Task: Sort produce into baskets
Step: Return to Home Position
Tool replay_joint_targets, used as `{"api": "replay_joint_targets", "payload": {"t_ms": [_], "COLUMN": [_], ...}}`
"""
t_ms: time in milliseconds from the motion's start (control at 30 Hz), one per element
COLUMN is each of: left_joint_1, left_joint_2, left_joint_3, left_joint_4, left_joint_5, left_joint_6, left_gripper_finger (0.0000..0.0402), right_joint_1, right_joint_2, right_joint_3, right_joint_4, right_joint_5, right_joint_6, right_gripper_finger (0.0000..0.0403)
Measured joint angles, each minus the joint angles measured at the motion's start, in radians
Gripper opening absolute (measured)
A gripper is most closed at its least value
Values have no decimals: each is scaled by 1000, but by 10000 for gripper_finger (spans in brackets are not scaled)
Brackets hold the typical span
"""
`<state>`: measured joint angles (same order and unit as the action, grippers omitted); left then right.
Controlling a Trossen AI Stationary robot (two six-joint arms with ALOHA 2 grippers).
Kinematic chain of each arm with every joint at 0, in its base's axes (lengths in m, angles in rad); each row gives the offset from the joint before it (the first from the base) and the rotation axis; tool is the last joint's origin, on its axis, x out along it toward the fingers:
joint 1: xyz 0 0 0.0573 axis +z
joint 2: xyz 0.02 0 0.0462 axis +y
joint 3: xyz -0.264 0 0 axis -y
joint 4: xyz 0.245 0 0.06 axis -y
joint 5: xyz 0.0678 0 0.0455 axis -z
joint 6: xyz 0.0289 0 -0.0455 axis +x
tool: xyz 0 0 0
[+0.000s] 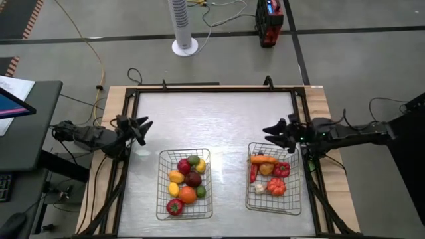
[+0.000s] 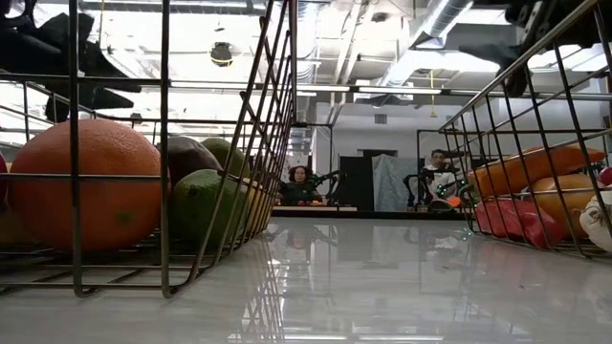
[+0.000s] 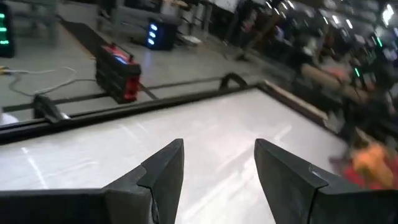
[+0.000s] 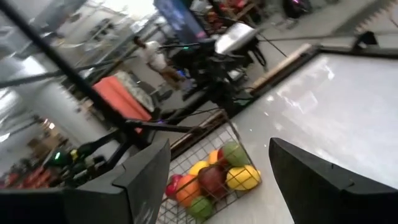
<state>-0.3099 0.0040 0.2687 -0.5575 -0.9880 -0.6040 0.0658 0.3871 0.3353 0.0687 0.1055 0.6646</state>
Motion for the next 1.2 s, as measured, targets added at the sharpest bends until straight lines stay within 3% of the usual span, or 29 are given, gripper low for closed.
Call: {"api": "replay_joint_targets", "payload": {"t_ms": [300, 500, 667, 800, 1067, 1200], "left_joint_1": [0, 0, 0, 0, 0, 0], "left_joint_2": [1, 0, 0, 1, 2, 2], "left_joint_3": [0, 0, 0, 0, 0, 0], "left_joint_4": [-84, -130, -144, -145, -152, -155], "left_joint_5": [215, 302, 312, 312, 315, 323], "left_joint_6": [67, 62, 62, 62, 62, 62], "left_gripper_finger": [183, 183, 183, 183, 183, 183], "right_joint_1": [-2, -2, -2, -1, -1, -1], "right_joint_2": [-173, -278, -377, -385, -383, -384], "right_joint_3": [-37, -38, -44, -86, -327, -327], "right_joint_4": [-5, -13, -19, -3, 333, 338], "right_joint_5": [-22, -23, -2, 0, -2, 5], "right_joint_6": [-118, -175, -225, -242, -196, -194], "right_gripper_finger": [301, 301, 301, 289, 279, 279]}}
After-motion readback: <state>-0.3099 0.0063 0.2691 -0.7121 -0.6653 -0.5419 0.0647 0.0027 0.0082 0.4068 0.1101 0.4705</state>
